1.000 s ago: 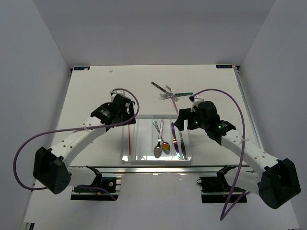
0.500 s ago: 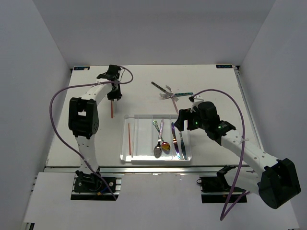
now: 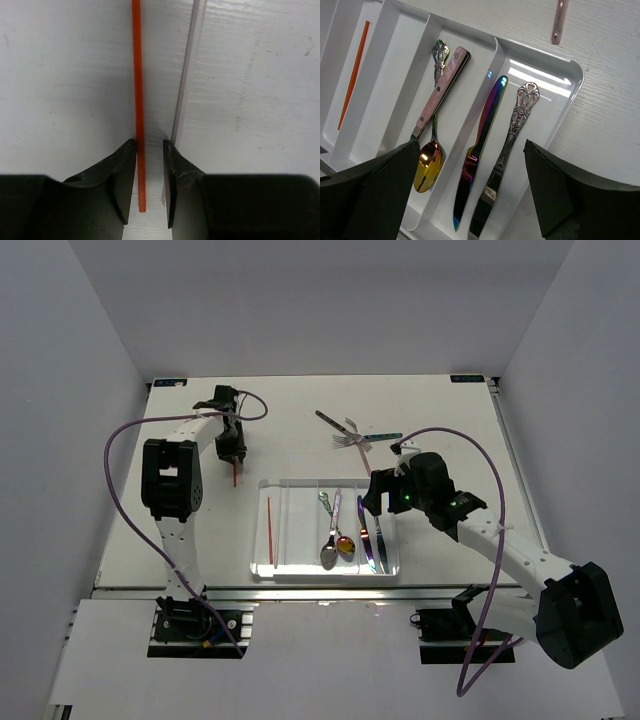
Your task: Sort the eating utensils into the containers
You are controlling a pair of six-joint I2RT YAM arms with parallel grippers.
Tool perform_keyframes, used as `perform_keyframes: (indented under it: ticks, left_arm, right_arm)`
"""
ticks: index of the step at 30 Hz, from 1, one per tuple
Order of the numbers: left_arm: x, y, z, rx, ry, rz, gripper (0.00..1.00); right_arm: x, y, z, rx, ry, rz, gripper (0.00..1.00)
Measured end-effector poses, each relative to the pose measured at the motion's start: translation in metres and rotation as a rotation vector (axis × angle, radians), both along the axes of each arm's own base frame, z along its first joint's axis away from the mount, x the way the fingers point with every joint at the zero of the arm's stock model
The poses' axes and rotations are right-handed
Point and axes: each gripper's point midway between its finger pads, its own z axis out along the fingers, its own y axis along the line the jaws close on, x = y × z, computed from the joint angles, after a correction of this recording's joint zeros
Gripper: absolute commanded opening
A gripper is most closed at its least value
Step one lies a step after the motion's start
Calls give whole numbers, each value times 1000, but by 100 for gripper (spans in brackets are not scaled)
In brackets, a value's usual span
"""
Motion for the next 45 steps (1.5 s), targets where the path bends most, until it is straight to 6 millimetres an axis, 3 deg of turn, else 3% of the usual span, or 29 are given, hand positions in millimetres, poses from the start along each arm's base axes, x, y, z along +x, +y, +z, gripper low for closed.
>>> perform_keyframes:
  ticks: [15, 25, 26, 31, 32, 35, 41, 45]
  left_arm:
    - [1, 6, 2, 38, -9, 26, 43]
    - [-4, 6, -3, 35, 2, 43, 27]
    - [-4, 6, -3, 33, -1, 47, 18]
    - [-7, 5, -4, 25, -17, 62, 12]
    - [-7, 5, -4, 24, -21, 66, 1]
    - [-9, 6, -3, 23, -24, 75, 0]
    - [-38, 15, 0, 63, 15, 116, 0]
    - [-62, 20, 25, 66, -10, 134, 0]
  right_arm:
    - [-1, 1, -5, -3, 16, 8, 89]
    - [-2, 2, -4, 0, 18, 14, 89]
    - [-2, 2, -4, 1, 18, 14, 89]
    - [-2, 3, -4, 2, 19, 17, 89]
    - [-2, 3, -4, 2, 19, 17, 89]
    - [-2, 3, -4, 3, 20, 18, 89]
    - [-3, 3, -4, 4, 21, 20, 89]
    - [-3, 3, -4, 5, 20, 20, 89]
